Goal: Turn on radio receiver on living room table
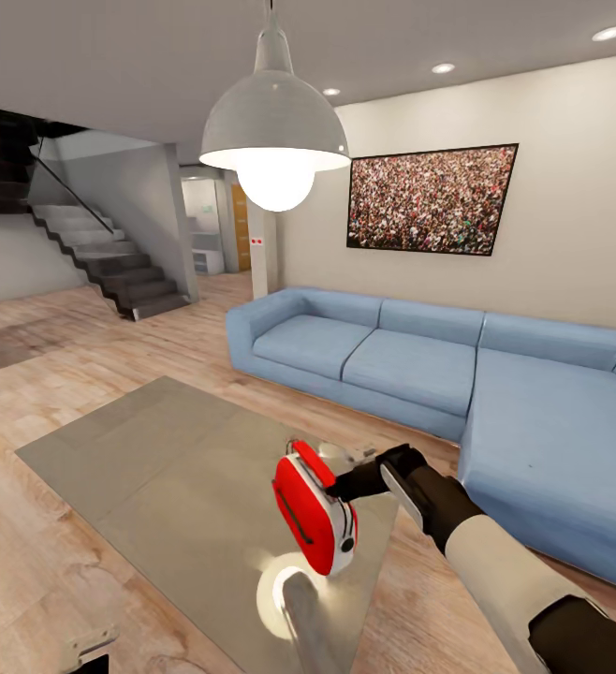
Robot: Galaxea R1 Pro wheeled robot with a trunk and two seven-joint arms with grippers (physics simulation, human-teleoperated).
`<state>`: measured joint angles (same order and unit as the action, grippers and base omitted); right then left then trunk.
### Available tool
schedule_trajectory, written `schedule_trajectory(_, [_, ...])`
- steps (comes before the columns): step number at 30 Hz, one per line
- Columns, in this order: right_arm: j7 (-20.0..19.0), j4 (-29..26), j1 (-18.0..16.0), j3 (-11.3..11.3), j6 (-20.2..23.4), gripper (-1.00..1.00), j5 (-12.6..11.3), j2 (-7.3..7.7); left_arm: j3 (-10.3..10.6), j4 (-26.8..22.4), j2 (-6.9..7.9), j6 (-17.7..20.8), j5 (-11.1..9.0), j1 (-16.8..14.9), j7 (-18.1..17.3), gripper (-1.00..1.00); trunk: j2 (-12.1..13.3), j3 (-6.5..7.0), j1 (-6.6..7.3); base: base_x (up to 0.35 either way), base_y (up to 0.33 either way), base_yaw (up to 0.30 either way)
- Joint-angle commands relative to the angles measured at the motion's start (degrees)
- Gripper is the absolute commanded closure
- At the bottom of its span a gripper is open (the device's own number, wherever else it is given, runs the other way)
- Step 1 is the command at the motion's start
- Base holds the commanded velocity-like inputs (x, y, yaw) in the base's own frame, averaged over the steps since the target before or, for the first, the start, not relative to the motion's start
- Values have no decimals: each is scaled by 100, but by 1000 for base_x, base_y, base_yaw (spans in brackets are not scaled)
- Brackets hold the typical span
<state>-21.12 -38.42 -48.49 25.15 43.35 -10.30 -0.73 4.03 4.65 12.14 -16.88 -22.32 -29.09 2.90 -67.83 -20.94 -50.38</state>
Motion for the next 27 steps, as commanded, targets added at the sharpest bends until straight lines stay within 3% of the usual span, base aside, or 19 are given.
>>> schedule_trajectory(1, [-19, -15, -2, -17, 92, 100, -115, -1, 1, 1, -1, 0, 0, 0, 0, 100, 0, 1, 0, 0, 0, 0])
schedule_trajectory(13, [-24, 91, 4, -9, 136, 100, 164, 1, -1, 1, -26, 4, -3, 35, 5, 100, 0, 1, 0, 0, 0, 0])
schedule_trajectory(16, [-18, 289, 13, -10, -228, 100, 167, -5, -1, 1, -31, 5, -3, 41, 3, 100, 0, 1, 0, 0, 0, 0])
schedule_trajectory(18, [-14, 488, 15, -10, -621, 100, 168, -6, -2, 1, -153, 46, -11, 43, -7, 100, 0, 1, 0, 0, 0, 0])
schedule_trajectory(21, [-33, 527, 15, -10, -681, 100, 162, -6, -6, 1, -293, 58, -36, 44, -13, 100, 0, 1, 0, 0, 0, 0])
schedule_trajectory(27, [-33, 576, 15, -10, -680, 100, 160, -6, -16, -6, -334, 53, -50, 44, -9, 100, 0, 1, 0, 0, 0, 0])
